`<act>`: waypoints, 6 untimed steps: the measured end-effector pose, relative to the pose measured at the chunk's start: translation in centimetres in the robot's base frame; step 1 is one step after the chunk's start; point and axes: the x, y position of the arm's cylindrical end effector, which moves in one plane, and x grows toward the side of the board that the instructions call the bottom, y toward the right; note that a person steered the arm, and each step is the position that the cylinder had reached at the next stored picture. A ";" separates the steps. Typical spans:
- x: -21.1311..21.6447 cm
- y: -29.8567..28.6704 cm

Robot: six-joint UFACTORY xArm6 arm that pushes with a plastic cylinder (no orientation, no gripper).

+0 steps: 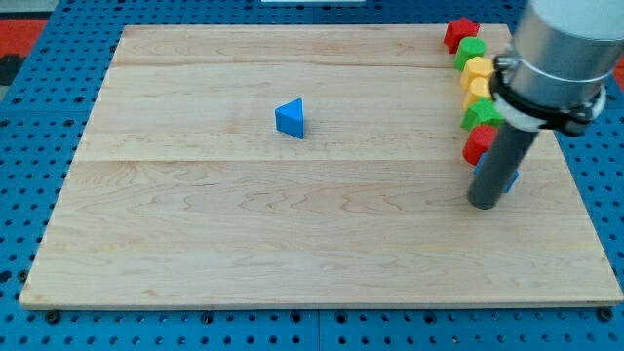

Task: Move your arm towards blue triangle

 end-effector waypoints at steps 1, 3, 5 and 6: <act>-0.7 -3.7; -6.6 -8.2; -15.1 -14.0; -17.2 -18.7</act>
